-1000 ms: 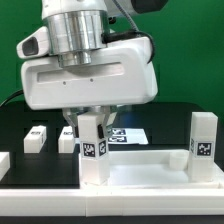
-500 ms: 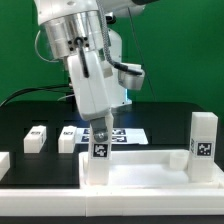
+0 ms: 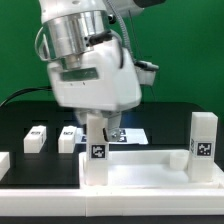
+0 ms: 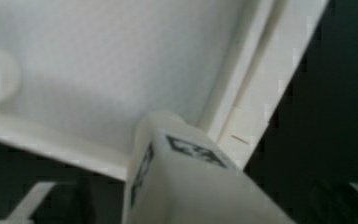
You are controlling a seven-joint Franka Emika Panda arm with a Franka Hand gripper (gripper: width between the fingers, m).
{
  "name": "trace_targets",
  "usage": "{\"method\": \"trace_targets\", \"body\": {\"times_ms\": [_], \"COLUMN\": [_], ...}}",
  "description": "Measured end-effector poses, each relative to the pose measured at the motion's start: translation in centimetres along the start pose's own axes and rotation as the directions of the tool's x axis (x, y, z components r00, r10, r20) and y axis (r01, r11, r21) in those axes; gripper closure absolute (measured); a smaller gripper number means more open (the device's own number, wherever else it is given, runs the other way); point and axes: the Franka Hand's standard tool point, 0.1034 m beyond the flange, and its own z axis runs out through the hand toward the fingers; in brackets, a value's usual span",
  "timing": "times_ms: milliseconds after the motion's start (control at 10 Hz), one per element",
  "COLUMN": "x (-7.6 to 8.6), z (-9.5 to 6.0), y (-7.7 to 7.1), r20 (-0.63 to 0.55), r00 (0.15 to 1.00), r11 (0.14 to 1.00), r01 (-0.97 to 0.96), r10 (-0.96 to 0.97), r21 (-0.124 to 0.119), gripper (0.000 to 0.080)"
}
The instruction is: Assemble desk
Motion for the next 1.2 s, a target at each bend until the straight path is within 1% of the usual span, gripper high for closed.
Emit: {"method": "trace_targets", "body": {"times_ms": [100,200,400,500,600,700,800,900,1000,1100,1200], "x": [-0.09,-0.08,-0.04,-0.02,0.14,-0.37,-0.84,-0.74,-0.68,-0.75,-0.74], "z": [0.03,0.09,0.1,0.07,-0.22,-0.21,0.01,0.0,-0.01,0.03,0.03], "y": [-0.04,0.02,0.08,0.08,0.07,-0.45,-0.76,-0.67,-0.61,-0.67,-0.65], "r20": [0.0,0.001,0.002,0.001,0.002,0.016,0.021,0.017,0.017,0.011,0.006], "r00": [0.995,0.99,0.957,0.936,0.811,0.727,0.721,0.742,0.745,0.796,0.83], "r11": [0.995,0.99,0.957,0.936,0.809,0.723,0.718,0.739,0.742,0.793,0.827], "r01": [0.101,0.138,0.289,0.351,0.585,0.685,0.692,0.669,0.665,0.603,0.557], "r10": [-0.101,-0.138,-0.289,-0.351,-0.586,-0.687,-0.693,-0.67,-0.666,-0.605,-0.558], "r21": [-0.005,-0.006,-0.008,-0.012,-0.06,-0.083,-0.083,-0.08,-0.081,-0.081,-0.082], "gripper": [0.0172,0.0155,0.0151,0.0151,0.0151,0.0151,0.0151,0.0151,0.0151,0.0151,0.0284]}}
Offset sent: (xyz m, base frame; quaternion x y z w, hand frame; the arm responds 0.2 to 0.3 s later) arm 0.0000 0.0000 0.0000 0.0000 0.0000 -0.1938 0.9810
